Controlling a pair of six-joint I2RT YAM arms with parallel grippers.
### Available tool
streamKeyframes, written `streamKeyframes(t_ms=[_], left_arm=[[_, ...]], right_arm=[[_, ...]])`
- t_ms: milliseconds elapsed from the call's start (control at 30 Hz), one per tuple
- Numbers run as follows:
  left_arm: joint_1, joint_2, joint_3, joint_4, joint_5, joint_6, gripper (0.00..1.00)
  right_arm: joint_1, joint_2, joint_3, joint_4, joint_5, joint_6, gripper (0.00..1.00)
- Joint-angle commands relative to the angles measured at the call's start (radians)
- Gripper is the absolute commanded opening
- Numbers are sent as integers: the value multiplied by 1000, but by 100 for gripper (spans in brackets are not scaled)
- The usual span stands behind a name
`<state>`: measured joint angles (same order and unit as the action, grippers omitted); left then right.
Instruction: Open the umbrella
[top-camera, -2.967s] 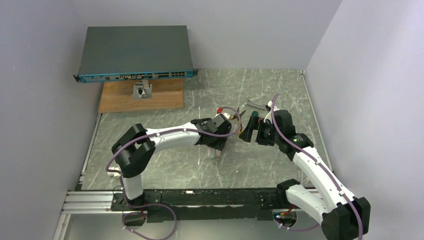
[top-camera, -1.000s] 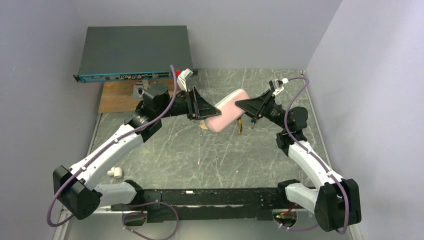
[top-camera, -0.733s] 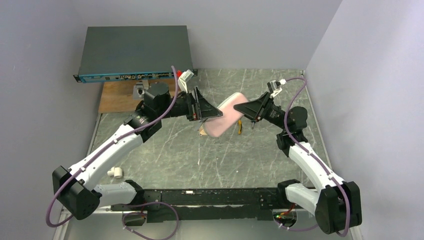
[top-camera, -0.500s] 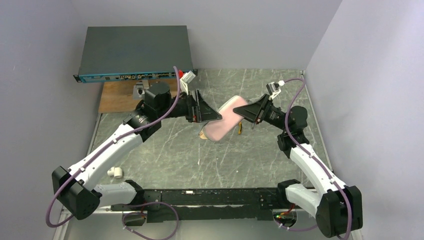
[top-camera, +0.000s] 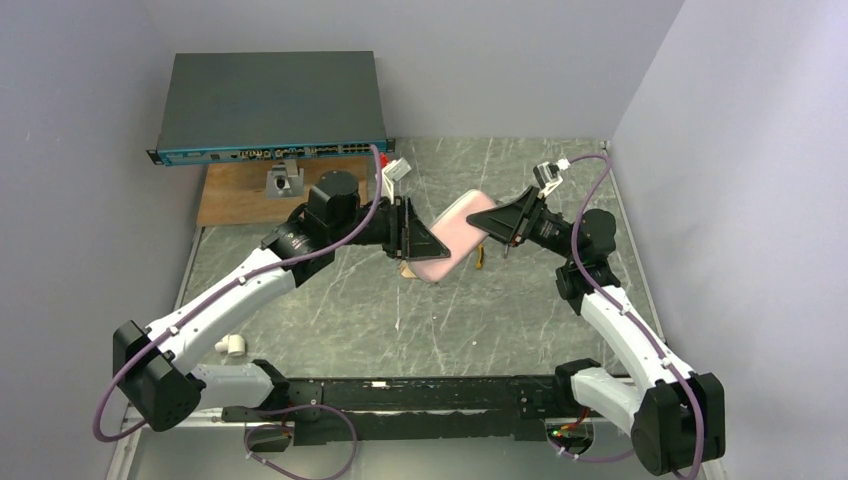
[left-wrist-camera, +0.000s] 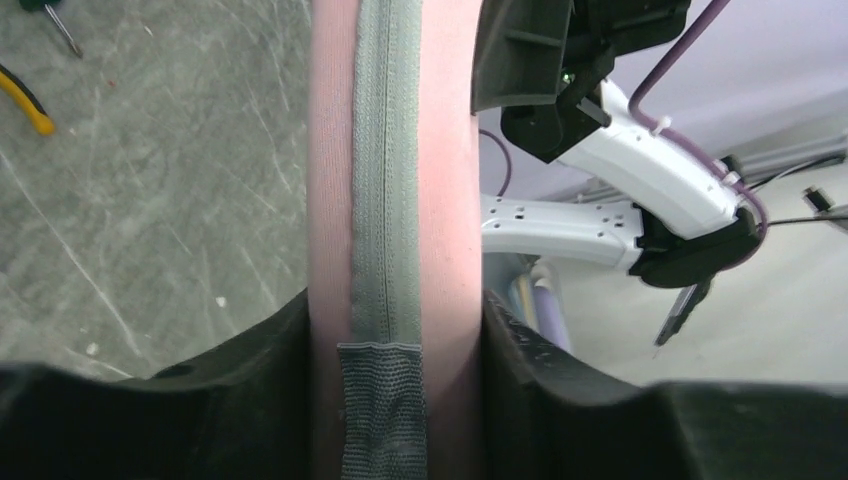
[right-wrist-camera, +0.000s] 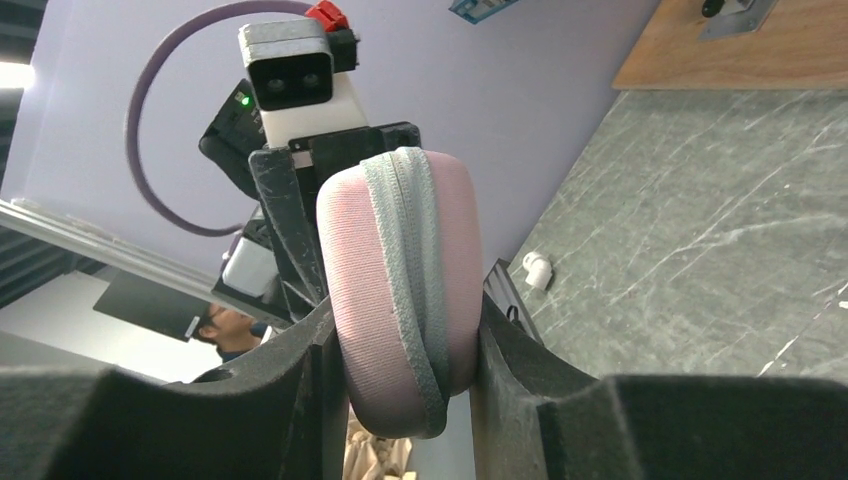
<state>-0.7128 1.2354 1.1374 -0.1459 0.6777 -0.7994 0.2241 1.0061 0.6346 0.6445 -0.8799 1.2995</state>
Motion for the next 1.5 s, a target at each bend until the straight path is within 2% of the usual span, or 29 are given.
streamKeyframes(t_ms=[0, 67, 100, 167, 200, 233, 400, 533, 733, 900, 967, 1033, 1067, 1133, 1300, 1467], left_arm=[[-14, -1, 34, 7, -2, 33, 33], [-15, -6, 35, 2, -12, 31, 18], [-15, -7, 38, 1, -13, 29, 14], [-15, -10, 46, -7, -21, 20, 5], [-14, -10, 53, -16, -27, 16, 0], [-15, -12, 63, -26, -39, 10, 0], [-13, -31, 126, -92, -132, -28, 0], [-5, -28, 192, -149, -206, -59, 0], [11, -35, 190, -124, -230, -40, 0], [33, -48, 130, -161, -287, 0, 0], [47, -55, 105, -186, -323, 25, 0], [69, -66, 86, -239, -397, 52, 0], [80, -73, 76, -268, -425, 70, 0], [100, -93, 53, -308, -474, 105, 0], [154, -149, 6, -404, -494, 149, 0], [180, -185, 11, -469, -443, 170, 0]], right_arm=[[1, -12, 47, 76, 9, 8, 10], [1, -16, 41, 67, 7, -1, 18], [1, -18, 39, 60, 4, -7, 28], [1, -28, 34, 24, 0, -34, 67], [0, -34, 36, -12, -2, -58, 84], [2, -42, 44, -67, -1, -96, 99], [1, -105, 129, -500, 71, -425, 100], [1, -158, 178, -701, 167, -587, 100], [1, -201, 179, -773, 256, -623, 100], [-3, -175, 195, -795, 279, -574, 99], [-7, -159, 175, -787, 254, -534, 85], [-16, -147, 124, -698, 214, -468, 80], [-20, -140, 97, -664, 187, -450, 81], [-25, -121, 72, -611, 146, -417, 98], [-16, -127, 74, -740, 145, -501, 100], [74, -176, 111, -897, 275, -601, 100]])
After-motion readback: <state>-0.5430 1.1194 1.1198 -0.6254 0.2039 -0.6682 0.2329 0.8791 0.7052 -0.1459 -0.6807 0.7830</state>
